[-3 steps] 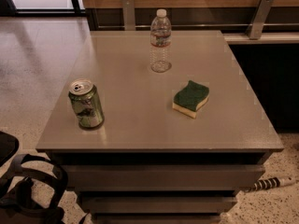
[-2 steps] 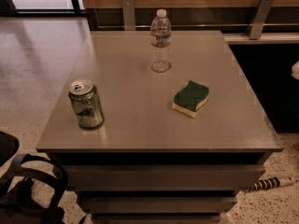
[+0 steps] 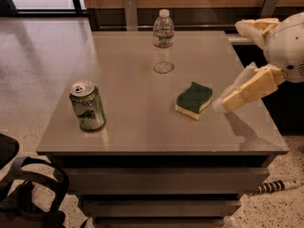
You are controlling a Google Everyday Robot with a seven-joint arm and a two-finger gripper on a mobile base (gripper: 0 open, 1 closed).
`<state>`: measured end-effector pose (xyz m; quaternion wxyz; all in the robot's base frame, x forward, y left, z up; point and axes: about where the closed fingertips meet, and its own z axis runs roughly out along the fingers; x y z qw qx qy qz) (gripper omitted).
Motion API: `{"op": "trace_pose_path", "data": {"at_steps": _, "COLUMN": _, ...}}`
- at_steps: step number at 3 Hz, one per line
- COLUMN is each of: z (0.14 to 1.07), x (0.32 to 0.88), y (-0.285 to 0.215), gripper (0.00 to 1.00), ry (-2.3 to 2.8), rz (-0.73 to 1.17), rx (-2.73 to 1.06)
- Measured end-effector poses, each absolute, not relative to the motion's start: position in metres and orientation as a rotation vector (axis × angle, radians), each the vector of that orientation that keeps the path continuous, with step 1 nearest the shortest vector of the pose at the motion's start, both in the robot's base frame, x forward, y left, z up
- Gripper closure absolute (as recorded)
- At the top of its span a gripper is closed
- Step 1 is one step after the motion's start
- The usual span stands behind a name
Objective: Pick green can
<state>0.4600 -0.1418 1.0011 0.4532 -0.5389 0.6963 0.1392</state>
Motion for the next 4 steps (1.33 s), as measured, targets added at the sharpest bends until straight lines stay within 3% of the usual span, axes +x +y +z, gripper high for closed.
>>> {"op": "trace_pose_path", "data": {"at_steps": 1, "z": 0.963, "x": 0.472, "y": -0.094, "gripper": 0.0, "ry": 1.674, "rz": 0.516, "rx": -1.333}}
{"op": "trace_pose_path", "data": {"at_steps": 2, "z": 0.962, "x": 0.473, "y": -0.088, "gripper": 0.0, "ry": 1.673, "rz": 0.515, "rx": -1.342}}
{"op": "trace_pose_path", "data": {"at_steps": 4, "z": 0.935, "x": 0.493, "y": -0.014, "gripper": 0.0, "ry": 1.635, "rz": 0.565, "rx": -1.417}}
